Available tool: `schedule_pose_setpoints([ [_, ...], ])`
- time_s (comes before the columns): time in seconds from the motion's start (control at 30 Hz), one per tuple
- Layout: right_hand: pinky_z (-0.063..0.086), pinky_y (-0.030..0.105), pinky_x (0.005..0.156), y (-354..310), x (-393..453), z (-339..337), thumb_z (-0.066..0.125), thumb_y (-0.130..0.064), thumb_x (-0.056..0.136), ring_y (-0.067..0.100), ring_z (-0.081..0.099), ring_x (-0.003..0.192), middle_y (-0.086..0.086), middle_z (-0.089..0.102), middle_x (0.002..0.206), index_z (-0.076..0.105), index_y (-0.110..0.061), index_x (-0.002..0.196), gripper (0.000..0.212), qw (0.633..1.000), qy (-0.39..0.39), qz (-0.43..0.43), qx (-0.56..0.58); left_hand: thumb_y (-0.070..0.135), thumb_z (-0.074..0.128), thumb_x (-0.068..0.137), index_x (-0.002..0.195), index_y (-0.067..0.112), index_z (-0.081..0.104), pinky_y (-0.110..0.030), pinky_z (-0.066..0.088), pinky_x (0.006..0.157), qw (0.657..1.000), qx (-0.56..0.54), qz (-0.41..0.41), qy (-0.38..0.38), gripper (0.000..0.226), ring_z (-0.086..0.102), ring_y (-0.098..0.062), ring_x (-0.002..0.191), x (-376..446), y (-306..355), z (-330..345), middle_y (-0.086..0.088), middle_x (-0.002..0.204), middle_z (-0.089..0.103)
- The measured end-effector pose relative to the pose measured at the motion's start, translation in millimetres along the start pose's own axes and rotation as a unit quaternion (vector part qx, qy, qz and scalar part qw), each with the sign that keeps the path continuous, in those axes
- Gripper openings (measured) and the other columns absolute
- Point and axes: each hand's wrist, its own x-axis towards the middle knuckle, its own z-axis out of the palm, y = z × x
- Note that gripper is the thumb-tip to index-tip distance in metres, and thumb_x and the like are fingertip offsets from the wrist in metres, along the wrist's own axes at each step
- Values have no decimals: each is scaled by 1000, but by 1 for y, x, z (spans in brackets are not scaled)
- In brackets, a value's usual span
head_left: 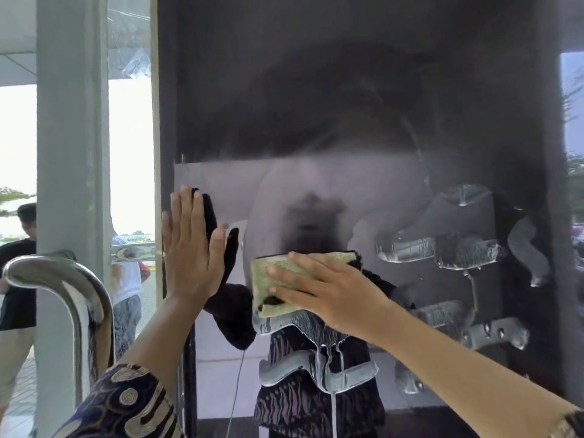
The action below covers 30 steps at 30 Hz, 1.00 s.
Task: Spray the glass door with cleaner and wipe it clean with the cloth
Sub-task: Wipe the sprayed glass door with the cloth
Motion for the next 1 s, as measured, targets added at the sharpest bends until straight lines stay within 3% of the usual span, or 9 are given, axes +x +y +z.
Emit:
schedule_pose_setpoints([
  [0.1,39,41,101,21,-24,-7,78,-7,60,26,49,122,1,46,138,49,-20,129,75,999,7,41,-6,39,16,91,141,-1,19,-40,0,114,1000,18,-4,-1,64,4,-26,139,-16,5,-1,-10,148,7],
  [0.2,43,52,95,47,-43,-10,63,-6,76,39,52,116,12,54,131,55,-11,123,48,978,93,184,-27,41,16,91,141,0,19,-37,-4,113,999,35,-18,-13,65,5,-26,139,-33,9,2,-11,149,7],
  [0.27,42,56,94,61,-64,-9,55,-2,82,44,50,115,19,53,130,50,-5,126,45,936,133,322,-41,48,12,92,142,0,18,-35,-5,113,999,39,-26,-23,69,4,-24,139,-39,9,5,-10,149,6],
  [0.37,34,53,103,69,-91,-6,51,2,85,46,36,127,22,38,141,40,0,134,50,823,183,537,39,56,3,91,142,1,15,-34,-5,113,998,45,-31,-34,77,2,-21,139,-42,8,9,-7,149,3],
  [0.43,26,51,108,65,-93,-5,46,-2,90,43,28,132,20,29,146,32,-1,138,49,762,205,610,72,53,7,91,143,1,14,-35,-4,113,998,48,-31,-36,74,2,-20,139,-41,7,11,-7,150,3],
  [0.53,22,47,109,57,-70,-5,40,-6,93,42,27,132,20,27,148,30,-2,139,47,736,226,635,68,43,15,92,143,1,15,-35,-3,113,997,55,-33,-34,67,2,-19,139,-41,5,12,-11,151,7],
  [0.67,20,45,107,50,-20,-8,41,-6,93,41,26,133,17,26,148,31,-6,139,48,766,212,599,90,41,14,92,143,1,14,-31,-5,113,998,53,-31,-30,65,5,-21,139,-40,4,12,-6,149,3],
  [0.87,44,47,92,33,48,-9,55,-3,83,41,48,118,16,48,135,50,-7,129,47,871,210,443,33,45,13,93,141,1,22,-27,-3,113,1000,-21,-18,-6,67,9,-18,139,-39,2,11,-5,148,12],
  [1.0,45,40,93,17,81,-7,48,-10,81,32,51,119,5,50,136,52,-17,128,48,934,161,319,23,59,11,91,141,1,19,-25,0,114,993,-116,-18,3,77,12,-15,138,-40,-1,6,1,147,14],
])
